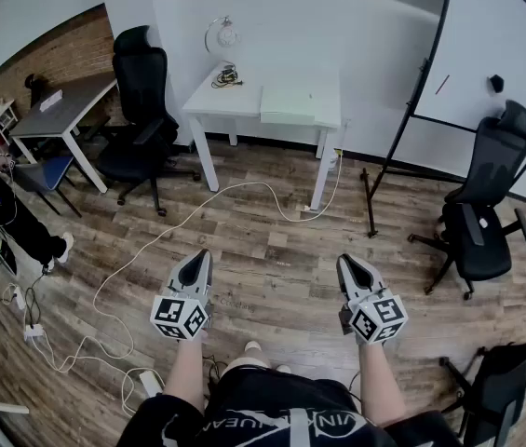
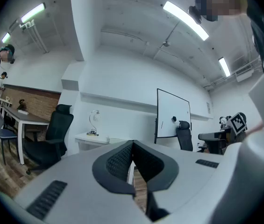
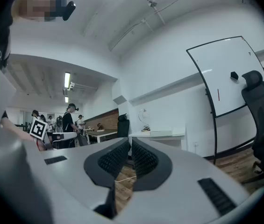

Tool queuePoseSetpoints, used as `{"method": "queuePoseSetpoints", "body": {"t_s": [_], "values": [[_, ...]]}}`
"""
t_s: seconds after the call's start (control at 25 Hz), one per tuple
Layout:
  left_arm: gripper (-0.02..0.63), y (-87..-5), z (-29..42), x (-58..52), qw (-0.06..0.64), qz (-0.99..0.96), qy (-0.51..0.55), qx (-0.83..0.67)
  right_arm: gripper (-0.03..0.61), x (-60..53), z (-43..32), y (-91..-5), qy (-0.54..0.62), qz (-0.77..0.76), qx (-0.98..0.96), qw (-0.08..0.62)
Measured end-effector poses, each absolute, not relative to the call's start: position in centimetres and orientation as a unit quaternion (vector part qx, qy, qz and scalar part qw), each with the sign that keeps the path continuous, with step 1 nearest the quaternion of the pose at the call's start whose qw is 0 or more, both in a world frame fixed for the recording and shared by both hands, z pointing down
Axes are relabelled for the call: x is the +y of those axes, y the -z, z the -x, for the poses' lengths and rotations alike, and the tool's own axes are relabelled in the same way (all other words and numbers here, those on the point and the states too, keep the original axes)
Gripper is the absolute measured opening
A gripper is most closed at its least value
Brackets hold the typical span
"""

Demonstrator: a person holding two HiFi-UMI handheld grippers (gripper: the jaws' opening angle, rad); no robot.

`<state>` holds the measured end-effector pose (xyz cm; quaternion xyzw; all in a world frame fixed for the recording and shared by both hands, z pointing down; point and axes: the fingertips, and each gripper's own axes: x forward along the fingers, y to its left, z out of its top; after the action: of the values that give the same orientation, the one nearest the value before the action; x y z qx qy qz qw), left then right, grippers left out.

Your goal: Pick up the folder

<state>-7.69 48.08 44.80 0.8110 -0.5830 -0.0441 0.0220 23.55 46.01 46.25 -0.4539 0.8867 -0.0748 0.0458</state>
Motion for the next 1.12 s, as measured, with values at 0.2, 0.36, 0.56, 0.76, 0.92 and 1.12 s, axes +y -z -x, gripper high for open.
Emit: {"method": "queuePoseSetpoints", "body": {"t_s": [0.2,0.36,0.56,0.76,0.92,1.12], "values": [[0.014,-44.3,7.3,47.7,0.019,-0.813,0.047,-0.581,0.032,45.8,-23.7,-45.8,0.071,0.452,0.888,0.052],[0.014,-44.0,7.2,47.0,0.015,-0.816,0.046,-0.576,0.032,45.4,-23.3,-45.7,0.063,0.452,0.889,0.042],[0.014,-44.4,7.7,44.8,0.02,-0.818,0.047,-0.574,0.032,43.4,-23.0,-46.2,0.064,0.457,0.887,0.035],[0.014,-45.3,8.6,40.9,0.032,-0.818,0.045,-0.572,0.037,39.9,-22.8,-46.9,0.072,0.464,0.882,0.041],[0.014,-45.4,9.6,37.1,0.035,-0.82,0.042,-0.57,0.148,36.2,-21.9,-47.4,0.092,0.462,0.881,0.048],[0.014,-46.2,11.4,32.7,0.045,-0.815,0.043,-0.576,0.171,32.0,-20.7,-48.8,0.107,0.463,0.879,0.032]]}}
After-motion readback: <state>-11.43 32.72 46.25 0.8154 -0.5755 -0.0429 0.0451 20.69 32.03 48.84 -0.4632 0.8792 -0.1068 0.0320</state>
